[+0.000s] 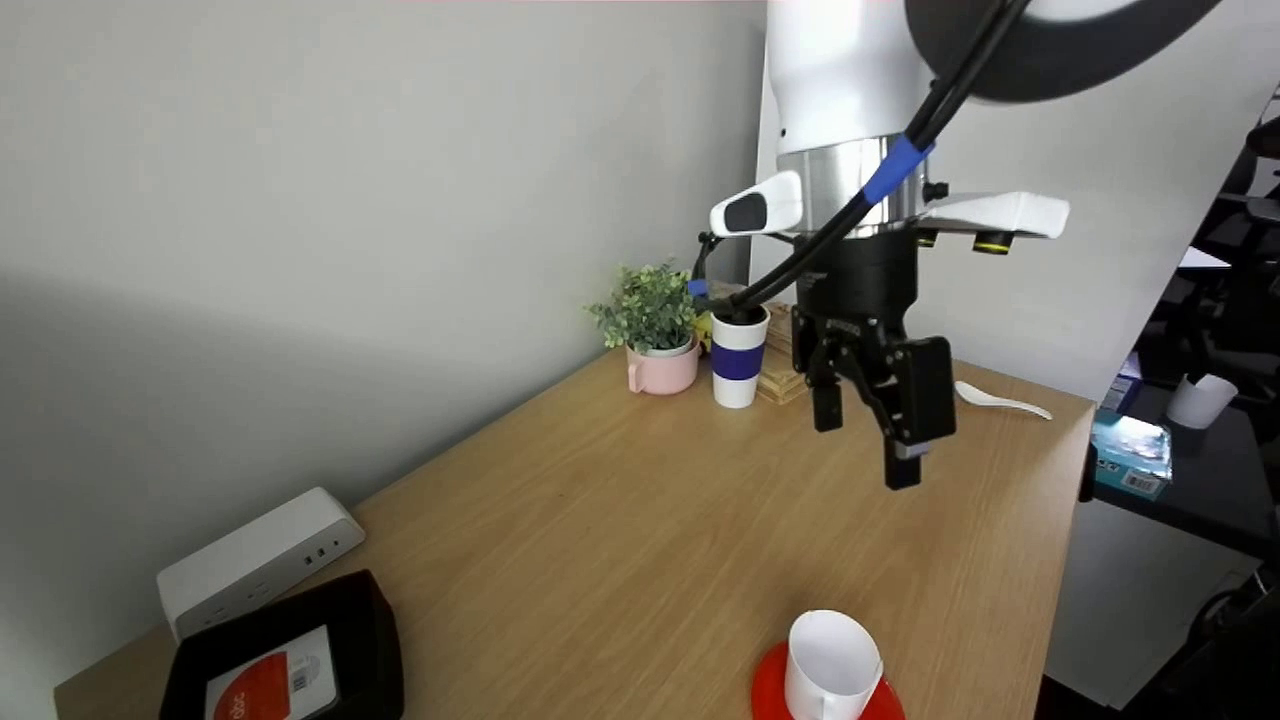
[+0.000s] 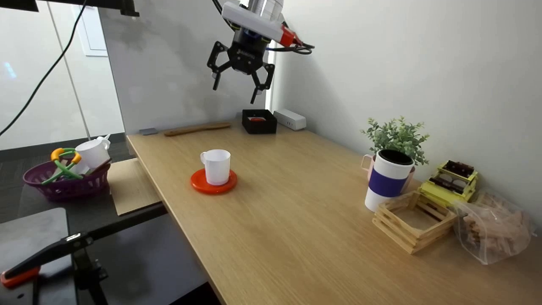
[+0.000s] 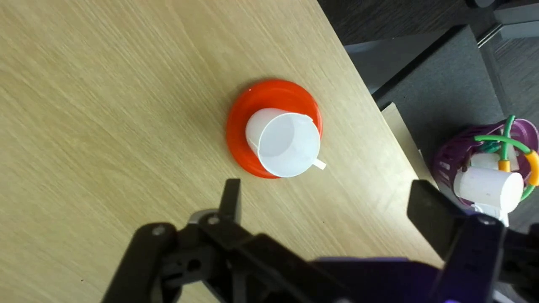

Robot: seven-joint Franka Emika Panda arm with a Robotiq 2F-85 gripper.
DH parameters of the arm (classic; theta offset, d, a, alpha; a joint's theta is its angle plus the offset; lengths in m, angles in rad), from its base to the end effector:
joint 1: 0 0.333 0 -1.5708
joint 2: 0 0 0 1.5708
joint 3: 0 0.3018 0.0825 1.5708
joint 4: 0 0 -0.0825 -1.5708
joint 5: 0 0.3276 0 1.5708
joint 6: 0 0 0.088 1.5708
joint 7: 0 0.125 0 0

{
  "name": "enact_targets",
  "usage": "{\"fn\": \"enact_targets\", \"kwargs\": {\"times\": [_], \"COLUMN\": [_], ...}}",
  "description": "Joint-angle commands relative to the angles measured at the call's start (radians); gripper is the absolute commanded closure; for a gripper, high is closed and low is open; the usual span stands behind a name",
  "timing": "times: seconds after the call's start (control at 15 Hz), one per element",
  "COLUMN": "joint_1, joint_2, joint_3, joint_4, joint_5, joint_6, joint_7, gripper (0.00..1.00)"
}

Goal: Separate the mug from the side plate.

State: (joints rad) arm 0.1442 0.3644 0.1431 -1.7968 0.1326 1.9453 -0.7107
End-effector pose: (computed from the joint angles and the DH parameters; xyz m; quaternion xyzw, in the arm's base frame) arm 0.5377 0.1650 0.3339 -0.8850 -0.4453 0.0861 0.1049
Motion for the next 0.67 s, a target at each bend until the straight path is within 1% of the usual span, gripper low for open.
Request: {"fn": "enact_targets", "kwargs": {"times": [0.0,0.27,0.33,0.4,0.6], "joint_1": [-0.007,-0.004,-0.008,-0.014,-0.014], "joint_2": [0.102,0.185,0.195,0.158,0.172], "joint_3": [0.031,0.041,0.045,0.050,0.053], "joint_4": [0.095,0.151,0.163,0.105,0.113], "joint_5": [-0.031,-0.060,-0.059,-0.052,-0.053], "joint_6": [-0.045,-0.064,-0.094,-0.031,-0.034], "joint_7": [0.016,0.047,0.049,0.039,0.040], "gripper": [0.00,0.00,0.00,0.00,0.00]}}
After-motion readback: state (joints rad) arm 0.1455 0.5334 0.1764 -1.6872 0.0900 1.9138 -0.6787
